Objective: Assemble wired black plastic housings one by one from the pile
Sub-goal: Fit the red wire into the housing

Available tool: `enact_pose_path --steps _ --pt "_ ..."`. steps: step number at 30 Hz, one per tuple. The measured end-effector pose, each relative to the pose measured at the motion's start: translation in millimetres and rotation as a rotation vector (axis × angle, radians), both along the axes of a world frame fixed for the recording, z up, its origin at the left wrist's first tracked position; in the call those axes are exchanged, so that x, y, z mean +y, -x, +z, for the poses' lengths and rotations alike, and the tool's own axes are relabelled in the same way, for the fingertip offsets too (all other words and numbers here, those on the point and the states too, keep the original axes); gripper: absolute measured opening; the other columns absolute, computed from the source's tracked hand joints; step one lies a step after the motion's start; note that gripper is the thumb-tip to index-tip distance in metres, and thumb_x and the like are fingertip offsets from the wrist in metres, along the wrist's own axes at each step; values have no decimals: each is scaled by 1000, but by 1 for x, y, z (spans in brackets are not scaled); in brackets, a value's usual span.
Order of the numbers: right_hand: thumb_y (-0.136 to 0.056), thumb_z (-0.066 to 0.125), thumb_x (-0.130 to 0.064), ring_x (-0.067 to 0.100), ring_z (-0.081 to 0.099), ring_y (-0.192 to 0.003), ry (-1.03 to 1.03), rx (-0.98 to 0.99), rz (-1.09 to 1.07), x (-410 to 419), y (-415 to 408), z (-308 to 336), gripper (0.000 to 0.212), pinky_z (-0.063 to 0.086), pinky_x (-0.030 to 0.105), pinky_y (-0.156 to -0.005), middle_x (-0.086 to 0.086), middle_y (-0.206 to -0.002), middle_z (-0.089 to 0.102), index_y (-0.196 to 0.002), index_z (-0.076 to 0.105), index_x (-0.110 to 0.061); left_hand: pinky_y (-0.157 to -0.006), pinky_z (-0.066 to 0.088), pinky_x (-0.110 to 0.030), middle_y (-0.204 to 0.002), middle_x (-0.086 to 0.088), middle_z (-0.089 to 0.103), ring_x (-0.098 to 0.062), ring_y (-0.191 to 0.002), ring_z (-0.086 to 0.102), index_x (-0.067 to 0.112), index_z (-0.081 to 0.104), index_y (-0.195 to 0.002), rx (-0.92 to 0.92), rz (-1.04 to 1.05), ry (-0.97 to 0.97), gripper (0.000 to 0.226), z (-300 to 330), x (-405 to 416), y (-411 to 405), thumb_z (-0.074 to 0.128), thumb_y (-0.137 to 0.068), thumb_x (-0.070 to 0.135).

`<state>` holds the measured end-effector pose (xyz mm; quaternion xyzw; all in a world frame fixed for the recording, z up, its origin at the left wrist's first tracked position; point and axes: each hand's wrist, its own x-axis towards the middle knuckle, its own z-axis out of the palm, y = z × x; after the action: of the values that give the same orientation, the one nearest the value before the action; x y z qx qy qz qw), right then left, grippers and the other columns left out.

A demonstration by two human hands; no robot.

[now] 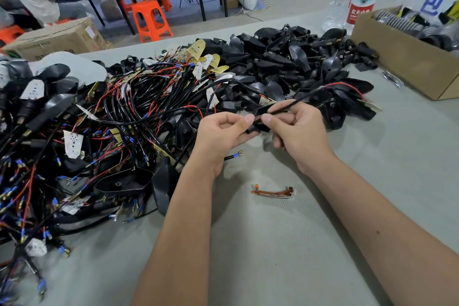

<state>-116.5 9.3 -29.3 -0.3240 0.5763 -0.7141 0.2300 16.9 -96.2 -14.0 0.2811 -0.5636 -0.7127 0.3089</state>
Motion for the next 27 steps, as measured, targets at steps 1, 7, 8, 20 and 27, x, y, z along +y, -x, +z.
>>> enact_pose_path --steps 1,7,8,20,27 --pt "-91 76 -6 15 52 -37 -20 55 4 -1 -3 -1 11 41 20 -39 7 -68 74 -90 66 -11 -83 63 -32 -100 -30 74 -36 -95 76 -18 66 -101 4 -6 -6 25 0 0 0 72 -93 5" --pt "-84 84 -19 13 61 -61 -96 228 -149 -1 -6 0 12 49 24 -58 0 -84 71 -86 73 -21 -81 60 -23 -99 -20 78 -32 -96 77 -3 71 -105 -56 -138 8 17 4 -11 -16 66 -92 -11" --pt "-84 84 -19 15 63 -68 -105 272 -164 -1 -6 0 13 52 27 -65 2 -94 68 -89 72 -22 -78 61 -23 -96 -20 78 -32 -91 78 -1 73 -101 -84 -125 38 16 4 -11 -17 68 -90 -11" --pt "-67 94 -32 21 69 -110 -64 195 -78 7 -4 5 59 55 50 -98 -3 -117 72 -119 67 -30 -62 56 -23 -80 -12 73 -19 -65 70 10 73 -86 -203 -210 152 16 23 -17 -34 73 -83 -5" --pt "-95 65 -1 20 65 -78 203 -608 -41 4 16 5 16 48 26 -57 6 -90 72 -109 66 -10 -56 51 -20 -77 -16 68 -19 -63 63 13 77 -87 -311 -428 287 13 59 -45 -100 71 -77 9"
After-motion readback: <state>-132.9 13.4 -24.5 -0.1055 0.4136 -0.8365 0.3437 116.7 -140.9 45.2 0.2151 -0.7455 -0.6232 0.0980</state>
